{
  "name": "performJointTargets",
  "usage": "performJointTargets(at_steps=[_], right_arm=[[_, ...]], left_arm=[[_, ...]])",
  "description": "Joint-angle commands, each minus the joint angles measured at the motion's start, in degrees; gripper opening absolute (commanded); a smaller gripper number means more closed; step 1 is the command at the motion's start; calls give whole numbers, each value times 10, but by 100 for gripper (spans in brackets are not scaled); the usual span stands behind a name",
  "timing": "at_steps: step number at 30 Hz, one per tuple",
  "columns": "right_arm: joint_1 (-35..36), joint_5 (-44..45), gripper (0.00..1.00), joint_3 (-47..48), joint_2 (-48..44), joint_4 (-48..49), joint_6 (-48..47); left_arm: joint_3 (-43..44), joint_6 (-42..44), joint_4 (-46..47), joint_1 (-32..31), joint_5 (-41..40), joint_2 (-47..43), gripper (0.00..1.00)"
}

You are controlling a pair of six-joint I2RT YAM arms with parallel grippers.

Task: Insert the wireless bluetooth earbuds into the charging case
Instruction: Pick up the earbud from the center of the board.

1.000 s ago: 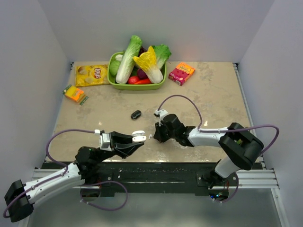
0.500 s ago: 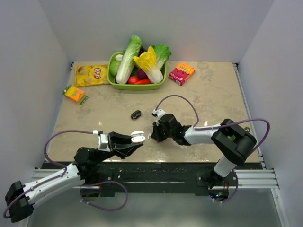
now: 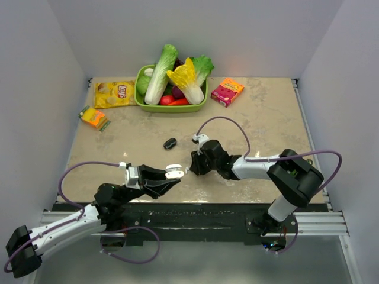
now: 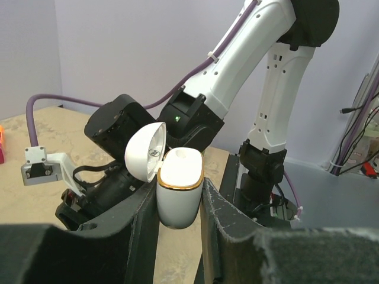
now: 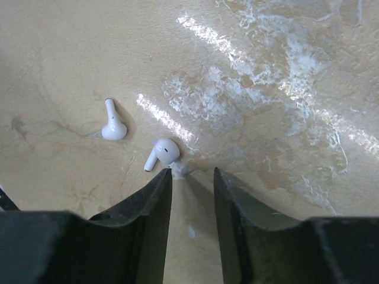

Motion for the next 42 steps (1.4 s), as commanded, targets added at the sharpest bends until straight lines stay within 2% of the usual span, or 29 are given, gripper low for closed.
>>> performJointTargets(at_steps=[1,2,5,16,19,20,22,24,25,28,32,37,42], right_arm=[[-2,31,42,48,-40,-70,0],[-1,31,46,59,-39,-101,9],[-1,24,50,111,-27,-164,27],[24,116,52,241,33,-340,103],[24,184,40,312,69,-435,110],[24,198,30,327,87,-449,112],[24,201,29,324,78,-430,112],[21,165,44,294,42,-395,103],[20,156,69,286,33,-371,102],[18,131,98,291,22,-370,95],[17,112,95,369,85,-458,84],[17,88,74,419,143,-521,90],[17,68,66,423,163,-537,103]], left_arm=[[-70,-1,21,-2,1,1,0],[-70,-1,20,-3,0,1,0],[-70,-1,24,-3,-3,1,0],[-71,-4,29,-5,-7,-3,0],[-74,-7,36,-6,-9,-5,0],[-77,-8,45,-6,-10,-5,0],[-80,-9,54,-7,-11,-3,0],[-81,-9,59,-7,-10,-2,0],[-82,-10,59,-7,-8,-1,0],[-83,-9,58,-7,-8,-6,0],[-86,-8,53,-7,-9,-17,0],[-87,-8,46,-7,-9,-30,0],[-92,-13,49,-8,-7,-34,0]])
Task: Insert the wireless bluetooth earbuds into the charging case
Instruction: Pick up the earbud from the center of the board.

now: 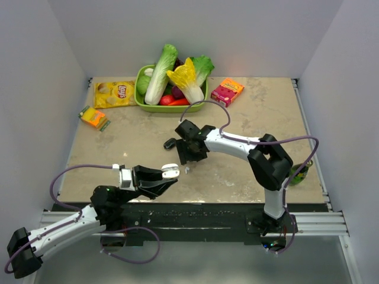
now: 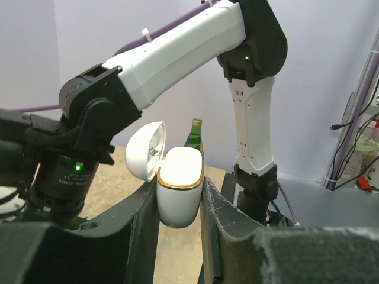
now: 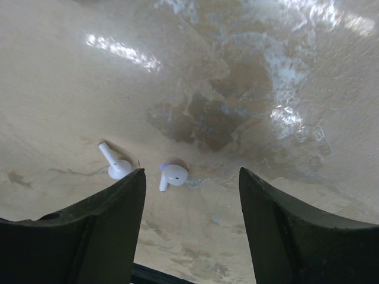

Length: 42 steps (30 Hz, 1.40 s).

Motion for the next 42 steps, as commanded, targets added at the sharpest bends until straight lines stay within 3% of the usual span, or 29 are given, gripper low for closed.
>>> performJointTargets(at_steps=[1,9,22,42], right_arm=[[-1,-22,62,19,6,-46,16],[6,-18,51,17,17,-43,34],[28,-15,53,37,46,-30,55],[32,36,47,11,54,-35,58]], left_arm=[[-92,-11,27,-4,-4,-6,0],[-95,-16,30,-4,3,-3,0],[-98,-18,28,-4,8,-15,0],[-101,-19,29,-4,4,-10,0]])
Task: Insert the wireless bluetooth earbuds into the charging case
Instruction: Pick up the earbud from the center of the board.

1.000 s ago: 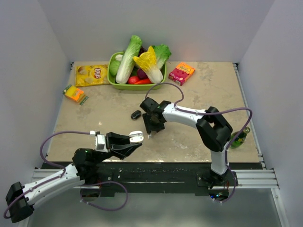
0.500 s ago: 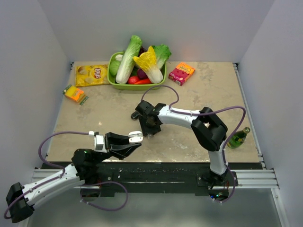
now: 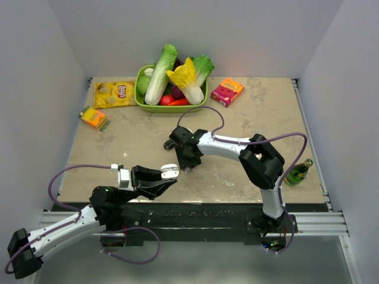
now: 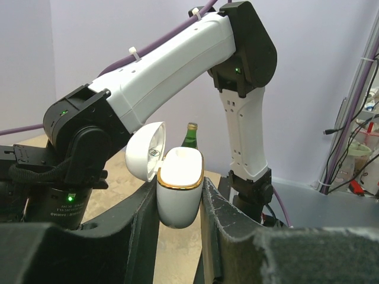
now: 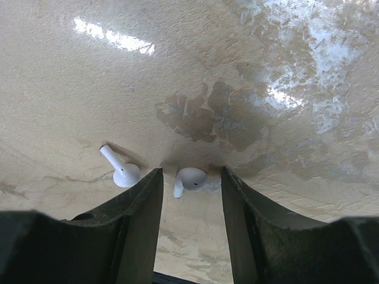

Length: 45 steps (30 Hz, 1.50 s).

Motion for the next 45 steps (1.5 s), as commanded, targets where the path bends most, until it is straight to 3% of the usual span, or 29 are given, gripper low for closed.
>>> performJointTargets(at_steps=[1,14,19,23,45], right_arm=[[5,40,47,-8,3,-6,13],[23,60,46,-36,16,9,26],[31,74,38,-46,16,8,41],[40,82,38,-48,21,10,51],[49,95,50,-111,-20,23,83]], left_arm=[[-101,-6,30,-4,0,2,0],[-103,-9,24,-5,3,-2,0],[-103,-9,20,-5,1,-6,0],[-103,-11,21,-5,1,-7,0],[-102,-15,17,-6,8,-11,0]])
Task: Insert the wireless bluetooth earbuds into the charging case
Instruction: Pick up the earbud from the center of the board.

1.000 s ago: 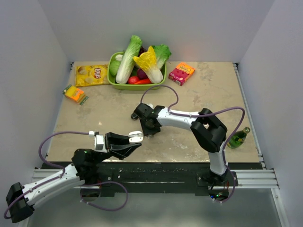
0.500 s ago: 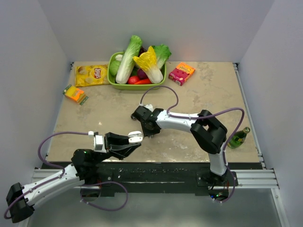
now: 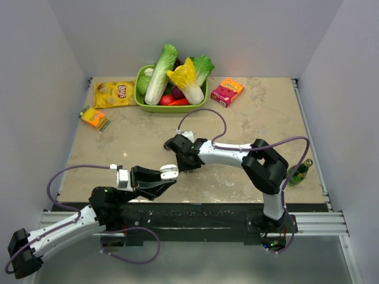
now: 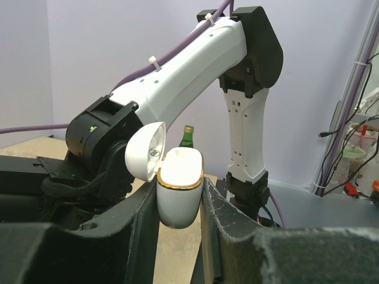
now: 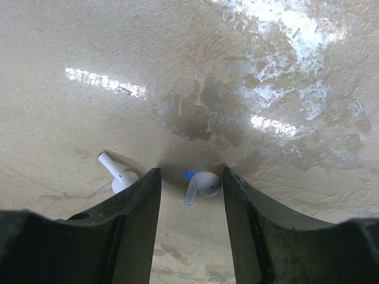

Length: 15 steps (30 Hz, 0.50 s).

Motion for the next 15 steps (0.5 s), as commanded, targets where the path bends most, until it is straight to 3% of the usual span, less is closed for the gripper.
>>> performJointTargets(at_steps=[1,15], right_arm=[[4,-13,50,-59,9,-38,28],[7,-19,46,-69,14,-30,30]], left_arm=[[-103,-10,16,-3,6,-4,0],[-105,-14,30,-3,8,7,0]])
